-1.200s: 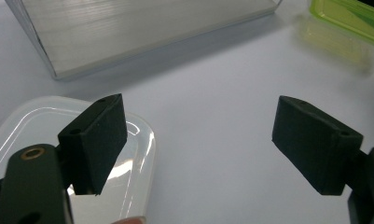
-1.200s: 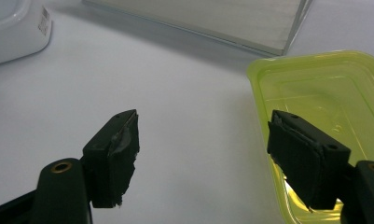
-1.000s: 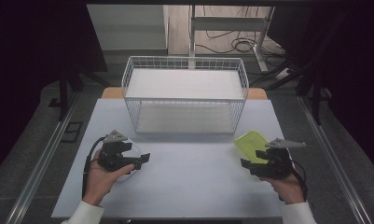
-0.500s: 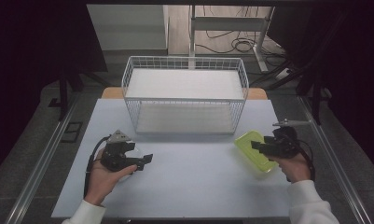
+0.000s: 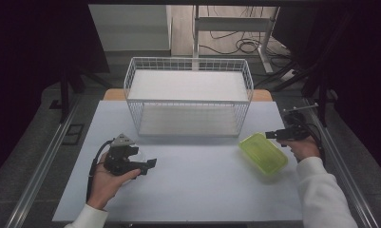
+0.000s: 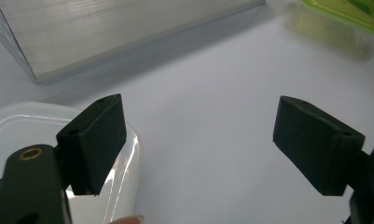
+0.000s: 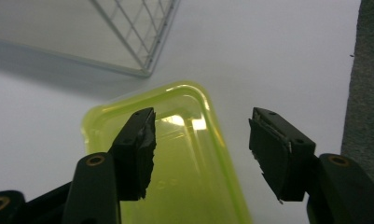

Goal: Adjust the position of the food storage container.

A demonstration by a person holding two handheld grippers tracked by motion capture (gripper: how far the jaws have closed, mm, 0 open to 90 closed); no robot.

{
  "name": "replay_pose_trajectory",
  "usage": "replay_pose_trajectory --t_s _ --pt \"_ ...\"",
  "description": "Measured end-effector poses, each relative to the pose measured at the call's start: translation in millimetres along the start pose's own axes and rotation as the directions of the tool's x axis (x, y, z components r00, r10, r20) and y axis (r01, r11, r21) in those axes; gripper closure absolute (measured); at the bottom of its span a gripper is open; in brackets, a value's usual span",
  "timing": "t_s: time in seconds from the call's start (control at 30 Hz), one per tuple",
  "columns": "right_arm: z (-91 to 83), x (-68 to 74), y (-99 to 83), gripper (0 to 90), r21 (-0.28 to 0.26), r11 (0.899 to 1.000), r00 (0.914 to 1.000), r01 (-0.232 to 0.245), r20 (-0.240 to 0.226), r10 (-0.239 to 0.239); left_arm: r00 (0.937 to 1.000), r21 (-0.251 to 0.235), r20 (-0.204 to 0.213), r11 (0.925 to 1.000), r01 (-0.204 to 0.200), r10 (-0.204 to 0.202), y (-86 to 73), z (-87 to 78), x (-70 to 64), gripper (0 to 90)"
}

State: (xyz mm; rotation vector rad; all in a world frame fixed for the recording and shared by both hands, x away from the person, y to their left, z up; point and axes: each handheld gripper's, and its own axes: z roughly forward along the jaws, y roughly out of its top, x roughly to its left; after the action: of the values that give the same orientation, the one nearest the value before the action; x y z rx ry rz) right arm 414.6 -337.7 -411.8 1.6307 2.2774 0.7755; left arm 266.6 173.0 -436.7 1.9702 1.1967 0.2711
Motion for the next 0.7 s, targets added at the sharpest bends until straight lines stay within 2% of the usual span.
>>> replay_pose_trajectory --t_s 0.23,0.33,0.5,0.6,0.7 --pt "14.1 -3.1 7.4 52.2 0.015 1.000 0.9999 0.008 0.014 -0.008 1.0000 0.001 -0.005 1.0000 0.006 -0.006 -1.3 -1.2 1.3 16.8" --pt "21.9 -4.4 8.0 61.6 0.014 1.000 0.9994 0.009 0.032 -0.009 0.9999 0.003 -0.008 1.0000 0.006 -0.006 -2.2 -2.0 2.1 16.8" --pt "29.0 -7.9 9.8 67.3 0.032 0.999 0.9991 0.024 0.036 -0.025 0.9999 0.007 -0.010 0.9999 0.010 -0.010 -2.7 -1.0 2.4 16.7" --pt "35.9 -13.7 14.6 76.5 0.032 0.999 0.9990 0.019 0.041 -0.020 1.0000 0.012 -0.008 0.9999 0.003 -0.003 -2.3 -0.1 1.4 16.6" --pt "39.5 -15.1 16.7 80.1 0.046 0.999 0.9987 0.029 0.041 -0.031 1.0000 0.013 -0.010 0.9999 0.003 -0.002 -2.3 0.4 2.0 16.5"
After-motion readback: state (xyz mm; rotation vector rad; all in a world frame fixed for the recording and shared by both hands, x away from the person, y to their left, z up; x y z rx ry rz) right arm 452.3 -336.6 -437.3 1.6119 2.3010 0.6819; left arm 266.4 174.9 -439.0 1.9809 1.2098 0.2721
